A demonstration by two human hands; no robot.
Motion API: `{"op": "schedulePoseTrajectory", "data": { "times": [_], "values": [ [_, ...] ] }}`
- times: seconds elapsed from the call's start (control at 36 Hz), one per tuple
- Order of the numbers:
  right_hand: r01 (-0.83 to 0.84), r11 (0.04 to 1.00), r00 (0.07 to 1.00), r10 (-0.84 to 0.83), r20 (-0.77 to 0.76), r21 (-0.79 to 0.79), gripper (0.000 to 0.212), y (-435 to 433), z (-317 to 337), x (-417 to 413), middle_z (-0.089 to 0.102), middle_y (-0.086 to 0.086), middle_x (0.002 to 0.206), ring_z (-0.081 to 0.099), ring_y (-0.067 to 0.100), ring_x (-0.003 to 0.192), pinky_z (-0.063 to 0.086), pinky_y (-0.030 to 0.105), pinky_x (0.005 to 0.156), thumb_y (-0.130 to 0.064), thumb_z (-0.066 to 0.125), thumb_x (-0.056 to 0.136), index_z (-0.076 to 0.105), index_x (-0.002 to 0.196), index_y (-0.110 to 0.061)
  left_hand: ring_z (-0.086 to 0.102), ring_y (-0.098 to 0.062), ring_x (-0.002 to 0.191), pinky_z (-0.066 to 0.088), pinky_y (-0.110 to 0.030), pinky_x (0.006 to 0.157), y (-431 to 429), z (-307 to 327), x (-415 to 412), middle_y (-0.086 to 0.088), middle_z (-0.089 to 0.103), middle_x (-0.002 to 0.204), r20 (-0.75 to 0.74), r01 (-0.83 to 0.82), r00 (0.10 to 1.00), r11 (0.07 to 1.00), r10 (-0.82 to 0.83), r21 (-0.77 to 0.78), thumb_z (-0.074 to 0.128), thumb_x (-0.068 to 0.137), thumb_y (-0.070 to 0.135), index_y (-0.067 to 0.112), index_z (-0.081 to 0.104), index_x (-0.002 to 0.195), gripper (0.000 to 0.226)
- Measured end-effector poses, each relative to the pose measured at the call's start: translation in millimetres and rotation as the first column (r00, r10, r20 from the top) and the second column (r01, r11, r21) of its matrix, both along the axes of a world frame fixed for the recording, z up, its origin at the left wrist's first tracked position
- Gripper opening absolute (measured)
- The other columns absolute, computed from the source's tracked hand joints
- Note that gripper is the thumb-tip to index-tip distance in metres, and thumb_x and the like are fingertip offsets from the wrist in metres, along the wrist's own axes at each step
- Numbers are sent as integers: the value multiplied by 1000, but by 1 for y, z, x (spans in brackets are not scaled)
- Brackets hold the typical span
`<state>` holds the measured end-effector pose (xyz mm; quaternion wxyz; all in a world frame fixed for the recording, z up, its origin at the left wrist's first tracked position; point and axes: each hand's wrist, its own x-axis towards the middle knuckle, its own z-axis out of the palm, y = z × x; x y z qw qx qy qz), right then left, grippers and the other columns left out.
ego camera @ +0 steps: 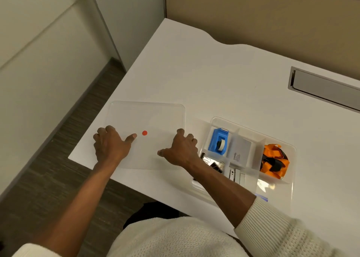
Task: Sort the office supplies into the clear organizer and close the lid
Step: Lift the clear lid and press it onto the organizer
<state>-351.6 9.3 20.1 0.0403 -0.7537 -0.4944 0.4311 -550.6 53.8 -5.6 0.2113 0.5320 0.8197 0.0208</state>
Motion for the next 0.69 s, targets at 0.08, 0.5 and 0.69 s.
{"op": "schedulePoseTrajectory", "data": {
  "times": [0.08, 0.5, 0.69],
  "values": [
    [9, 1000, 1000, -9, 26, -9, 98, 0, -8, -1, 35, 21, 145, 30, 40, 137, 39, 50, 107, -49, 80, 79, 23, 149, -10, 42, -44, 137, 46, -58, 106, 2, -3, 1, -26, 39, 151, 22, -52, 998, 998, 52, 21, 77, 80, 63, -1, 40, 144, 97],
    [437, 897, 874, -404, -269, 72, 82, 1, -10, -18, 38, 6, 132, 36, 26, 131, 45, 45, 107, -56, 82, 68, 42, 133, -26, 39, -46, 142, 39, -65, 109, 25, -1, -20, -26, 41, 152, 127, -167, 978, 986, 163, 21, 81, 74, 65, 3, 41, 147, 103],
    [462, 884, 839, -411, -355, 68, 84, 0, 10, -9, 32, 1, 126, 52, 26, 123, 51, 37, 96, -59, 83, 66, 45, 134, -29, 38, -44, 140, 46, -60, 105, 34, 7, -26, -25, 43, 148, 150, -204, 971, 974, 188, 100, 86, 69, 62, 2, 47, 143, 103]
  ]
}}
